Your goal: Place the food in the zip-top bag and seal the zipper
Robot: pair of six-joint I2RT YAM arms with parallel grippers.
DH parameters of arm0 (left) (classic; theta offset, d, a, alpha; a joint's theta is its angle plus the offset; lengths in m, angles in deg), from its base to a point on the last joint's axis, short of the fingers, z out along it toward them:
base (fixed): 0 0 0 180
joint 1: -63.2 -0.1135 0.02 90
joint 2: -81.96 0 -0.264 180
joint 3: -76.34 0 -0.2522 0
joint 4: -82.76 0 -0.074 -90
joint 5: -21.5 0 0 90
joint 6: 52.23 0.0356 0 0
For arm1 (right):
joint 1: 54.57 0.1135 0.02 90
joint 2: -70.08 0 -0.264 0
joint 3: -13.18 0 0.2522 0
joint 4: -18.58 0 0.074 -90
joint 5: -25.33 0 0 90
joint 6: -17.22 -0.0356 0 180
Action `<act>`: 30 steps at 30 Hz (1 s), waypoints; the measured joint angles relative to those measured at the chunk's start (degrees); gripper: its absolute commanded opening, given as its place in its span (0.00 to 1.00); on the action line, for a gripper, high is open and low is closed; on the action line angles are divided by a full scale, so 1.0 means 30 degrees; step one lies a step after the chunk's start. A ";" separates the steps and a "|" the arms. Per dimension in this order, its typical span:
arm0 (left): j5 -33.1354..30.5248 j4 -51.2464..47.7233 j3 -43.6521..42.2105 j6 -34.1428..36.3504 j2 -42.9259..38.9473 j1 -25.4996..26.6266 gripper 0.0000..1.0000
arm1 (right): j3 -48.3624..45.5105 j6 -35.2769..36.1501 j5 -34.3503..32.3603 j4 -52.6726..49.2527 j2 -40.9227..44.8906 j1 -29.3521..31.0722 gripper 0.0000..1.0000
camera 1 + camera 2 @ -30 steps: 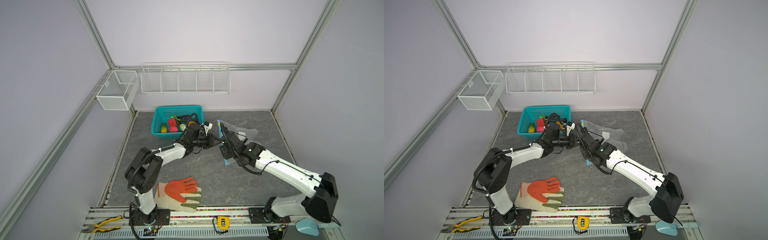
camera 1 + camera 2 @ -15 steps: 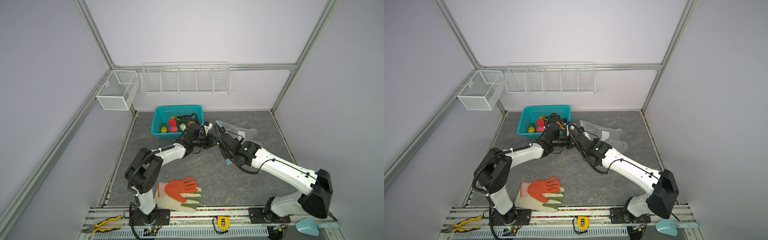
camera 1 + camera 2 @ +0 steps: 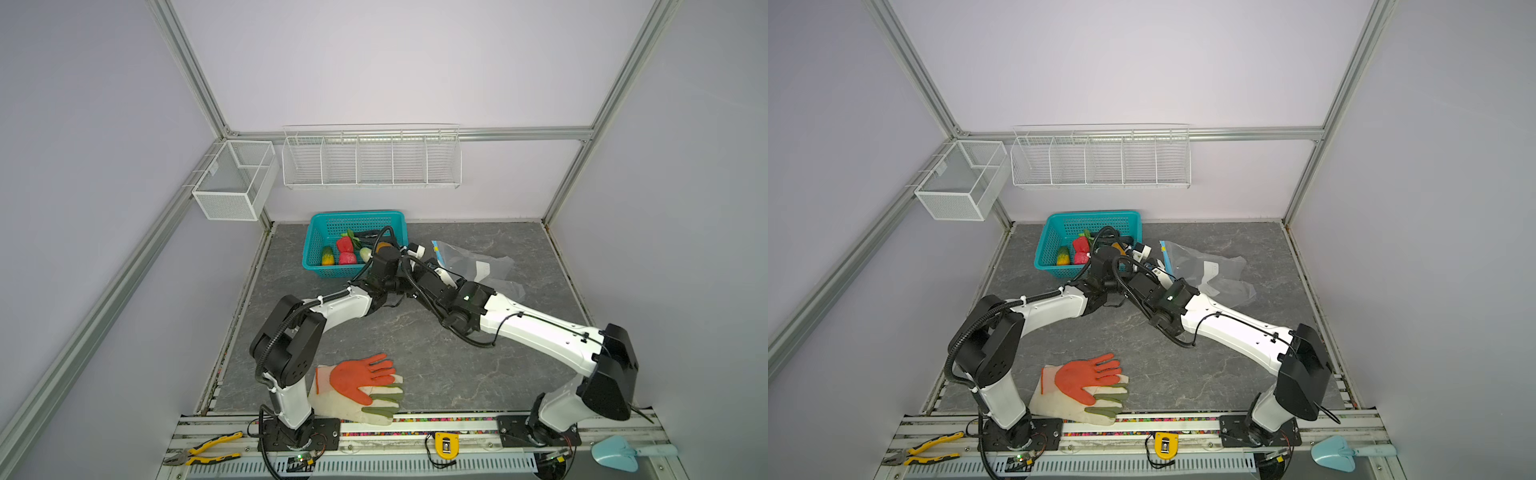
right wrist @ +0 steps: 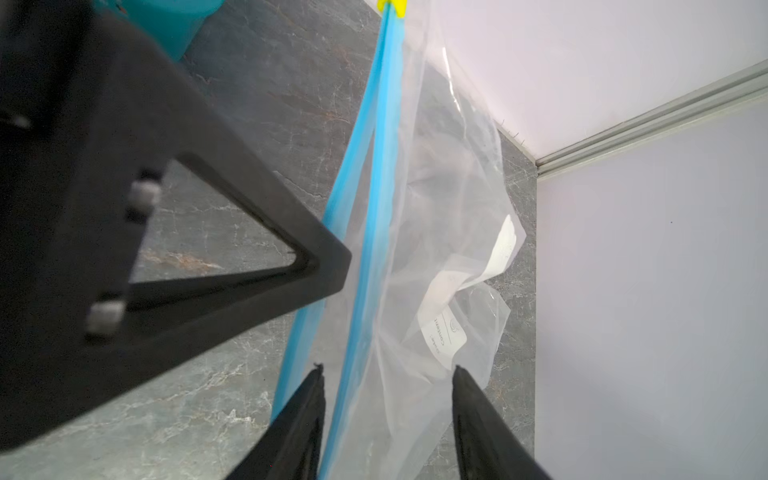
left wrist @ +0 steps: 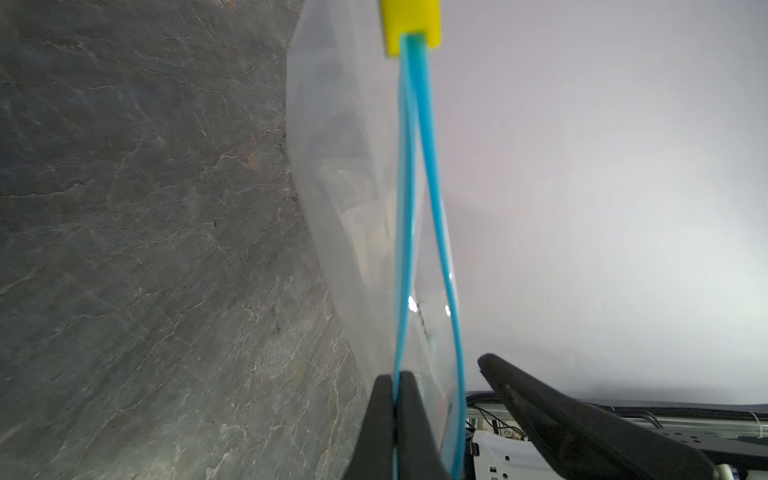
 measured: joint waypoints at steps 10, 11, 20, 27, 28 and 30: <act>0.0007 0.0255 -0.0197 -0.0095 0.0000 0.0000 0.00 | 0.0648 -0.0204 -0.0495 -0.0342 -0.0525 0.0007 0.32; 0.0007 0.0262 -0.0197 -0.0095 0.0000 0.0007 0.00 | 0.0707 -0.0219 -0.0546 -0.0350 -0.0634 0.0007 0.32; 0.0007 0.0372 -0.0211 -0.0109 0.0000 0.0007 0.00 | 0.1100 -0.0058 -0.0532 -0.0335 -0.1195 -0.0233 0.26; 0.0029 0.0372 -0.0211 -0.0109 0.0000 0.0007 0.00 | 0.1683 0.0321 -0.0539 -0.0204 -0.1566 -0.0430 0.22; 0.0066 0.0372 -0.0211 -0.0109 0.0000 0.0007 0.00 | 0.1734 0.0372 -0.0539 -0.0175 -0.1632 -0.0437 0.21; 0.0080 0.0372 -0.0211 -0.0109 0.0000 0.0007 0.00 | 0.1770 0.0488 -0.0525 -0.0117 -0.1727 -0.0503 0.19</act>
